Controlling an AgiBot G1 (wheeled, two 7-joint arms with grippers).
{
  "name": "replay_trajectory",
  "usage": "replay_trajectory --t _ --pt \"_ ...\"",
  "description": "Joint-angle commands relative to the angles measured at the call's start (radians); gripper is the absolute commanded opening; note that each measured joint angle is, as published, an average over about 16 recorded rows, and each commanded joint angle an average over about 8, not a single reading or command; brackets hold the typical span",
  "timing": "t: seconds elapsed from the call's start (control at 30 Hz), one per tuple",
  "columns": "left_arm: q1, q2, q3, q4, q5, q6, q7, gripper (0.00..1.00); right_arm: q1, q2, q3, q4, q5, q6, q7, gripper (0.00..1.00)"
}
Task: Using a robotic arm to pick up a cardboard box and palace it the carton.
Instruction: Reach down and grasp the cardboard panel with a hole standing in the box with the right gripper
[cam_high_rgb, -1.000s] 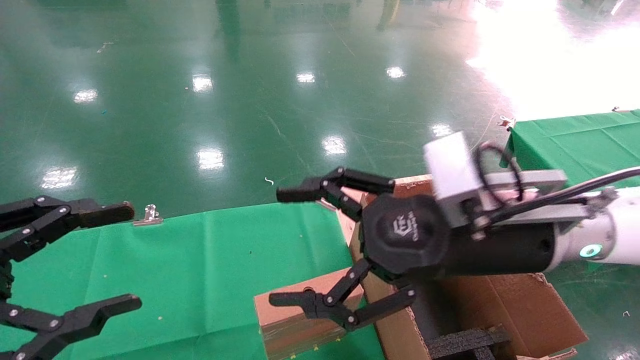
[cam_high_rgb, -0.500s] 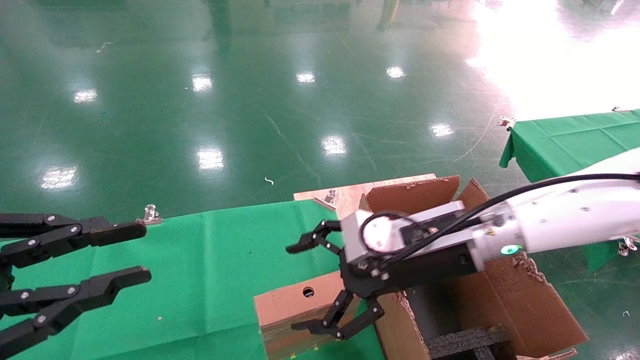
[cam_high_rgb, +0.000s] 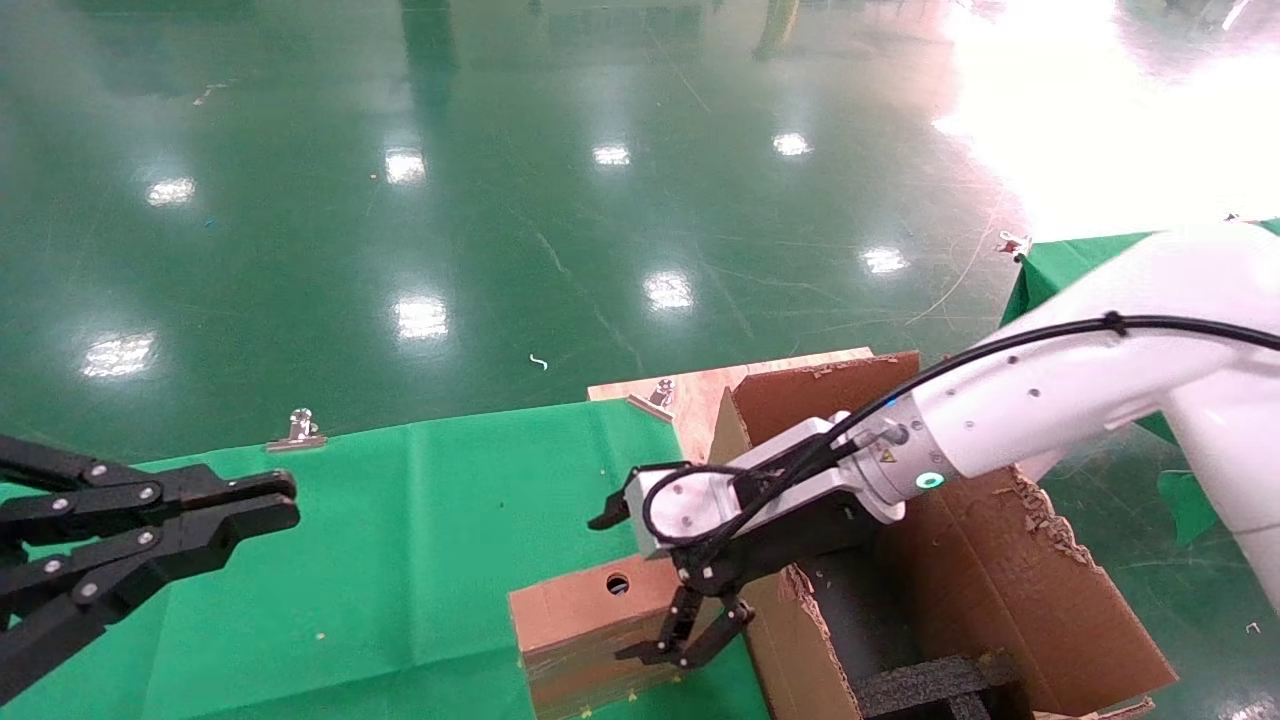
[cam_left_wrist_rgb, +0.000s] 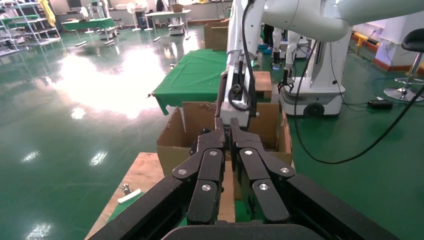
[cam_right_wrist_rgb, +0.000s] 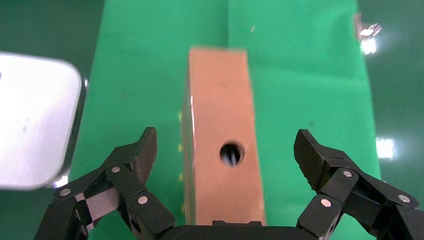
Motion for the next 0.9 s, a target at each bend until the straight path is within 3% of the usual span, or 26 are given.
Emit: replay_trajectory --t 0.03,0.13,0.37,0.4,0.43,0.63,0.7,0.9 --pt "0.000 0.000 0.000 0.000 0.000 0.000 0.000 0.00 0.021 -0.011 -0.024 0.002 -0.033 -0.006 0.003 1.00" --pt "0.000 0.000 0.000 0.000 0.000 0.000 0.000 0.01 0.043 -0.026 -0.062 0.009 -0.065 -0.008 0.003 1.00" --pt "0.000 0.000 0.001 0.000 0.000 0.000 0.000 0.85 0.083 -0.057 -0.134 0.015 -0.109 -0.004 -0.007 1.00" --pt "0.000 0.000 0.001 0.000 0.000 0.000 0.000 0.97 0.087 -0.060 -0.141 0.014 -0.112 -0.004 -0.009 0.94" --pt "0.000 0.000 0.001 0.000 0.000 0.000 0.000 1.00 0.089 -0.063 -0.147 0.014 -0.114 -0.003 -0.011 0.85" --pt "0.000 0.000 0.001 0.000 0.000 0.000 0.000 1.00 0.105 -0.076 -0.176 0.011 -0.129 -0.004 -0.023 0.10" --pt "0.000 0.000 0.001 0.000 0.000 -0.001 0.001 1.00 0.109 -0.078 -0.181 0.010 -0.132 -0.004 -0.025 0.00" --pt "0.000 0.000 0.001 0.000 0.000 -0.001 0.001 1.00 0.106 -0.076 -0.175 0.010 -0.129 -0.004 -0.024 0.00"
